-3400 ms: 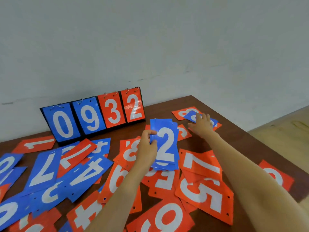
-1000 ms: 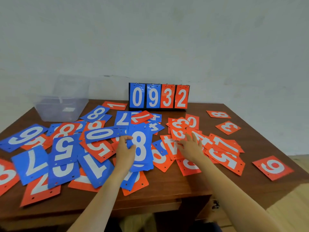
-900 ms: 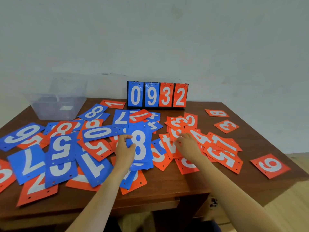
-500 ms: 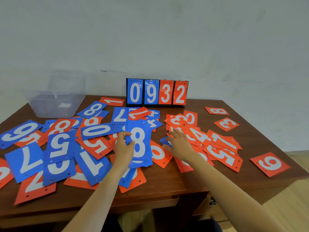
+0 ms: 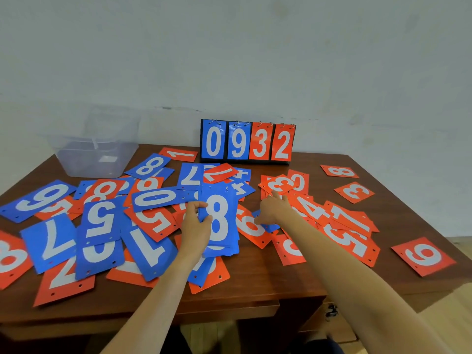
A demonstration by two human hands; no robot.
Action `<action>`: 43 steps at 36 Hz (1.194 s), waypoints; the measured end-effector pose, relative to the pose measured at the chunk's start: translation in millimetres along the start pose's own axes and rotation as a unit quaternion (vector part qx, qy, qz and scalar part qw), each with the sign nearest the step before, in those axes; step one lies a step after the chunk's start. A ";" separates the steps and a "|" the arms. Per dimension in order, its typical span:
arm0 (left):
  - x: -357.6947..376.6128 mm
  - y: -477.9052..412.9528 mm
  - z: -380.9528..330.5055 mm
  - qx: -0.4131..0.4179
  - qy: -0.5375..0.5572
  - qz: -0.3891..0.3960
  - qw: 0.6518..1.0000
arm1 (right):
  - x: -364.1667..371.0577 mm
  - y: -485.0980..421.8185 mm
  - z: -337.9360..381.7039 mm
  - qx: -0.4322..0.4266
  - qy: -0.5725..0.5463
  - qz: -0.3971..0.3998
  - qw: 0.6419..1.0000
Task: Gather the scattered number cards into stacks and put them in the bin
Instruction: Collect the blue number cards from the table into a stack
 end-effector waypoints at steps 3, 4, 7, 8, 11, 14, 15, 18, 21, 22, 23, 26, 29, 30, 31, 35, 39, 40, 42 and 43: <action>1.8 0.2 1.4 -0.001 -0.001 0.006 1.000 | 2.6 -0.1 7.7 -0.007 0.012 -0.012 1.000; 2.4 0.4 1.7 -0.003 -0.001 0.008 1.000 | 2.1 1.0 10.0 -0.008 0.019 -0.022 1.000; 3.2 1.2 1.4 -0.008 0.004 0.012 1.000 | -5.6 8.3 12.3 -0.001 0.016 -0.070 0.997; 3.0 1.0 1.0 -0.008 0.005 0.012 1.000 | -9.9 11.4 11.0 0.003 0.011 -0.093 0.996; 1.1 0.2 -1.6 0.002 0.001 0.008 1.000 | -23.8 22.4 3.7 0.004 -0.059 -0.165 0.985; -1.4 -1.8 -3.2 0.005 -0.004 0.001 1.000 | -39.0 36.1 -9.5 -0.009 -0.204 -0.206 0.957; -2.6 -2.4 -3.9 0.006 -0.008 -0.003 1.000 | -46.5 42.6 -14.4 -0.016 -0.246 -0.220 0.944; -5.7 -4.1 -6.0 0.015 -0.012 -0.011 1.000 | -69.7 69.6 -23.2 -0.061 -0.381 -0.245 0.890; -6.8 -4.5 -12.6 0.032 -0.021 -0.014 0.999 | -84.3 91.3 -22.4 -0.114 -0.491 -0.236 0.831; -5.9 -4.9 -14.8 0.036 -0.023 -0.011 0.999 | -86.1 93.2 -21.7 -0.120 -0.512 -0.232 0.818; -4.4 -4.9 -16.7 0.038 -0.024 -0.005 0.999 | -86.8 93.2 -19.5 -0.126 -0.523 -0.225 0.813; 2.4 -4.5 -19.5 0.037 -0.009 0.023 0.999 | -83.6 84.4 -6.4 -0.132 -0.498 -0.211 0.830; 10.5 -1.7 -23.3 0.040 0.004 0.055 0.998 | -81.6 70.6 6.4 -0.138 -0.474 -0.236 0.837; 13.3 -1.3 -23.8 0.036 0.011 0.065 0.997 | -82.0 65.5 10.2 -0.138 -0.465 -0.252 0.837; 16.0 -0.3 -23.8 0.030 0.018 0.077 0.996 | -82.8 61.0 14.3 -0.139 -0.460 -0.270 0.835; 18.7 -2.8 -16.9 0.009 0.044 0.108 0.993 | -84.4 40.3 31.3 -0.136 -0.460 -0.336 0.811; 4.6 -14.8 -8.7 -0.009 0.060 0.083 0.995 | -89.6 21.6 36.7 -0.115 -0.395 -0.420 0.809; -1.7 -19.7 -6.9 -0.011 0.061 0.066 0.996 | -88.3 14.3 36.3 -0.108 -0.378 -0.425 0.815; -14.6 -28.4 -2.0 -0.030 0.077 0.035 0.996 | -80.6 -5.2 34.2 -0.092 -0.338 -0.406 0.844; -20.7 -32.4 0.5 -0.037 0.084 0.021 0.996 | -73.6 -18.0 33.9 -0.089 -0.313 -0.381 0.865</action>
Point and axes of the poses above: each hand's wrist, its own y-axis away from the middle knuckle, its own x-axis out of the palm, z = x × y, the point moved 9 cm from there along -y, towards the middle knuckle, and after that the axes turned 8 degrees about -x, right-handed, at the moved point
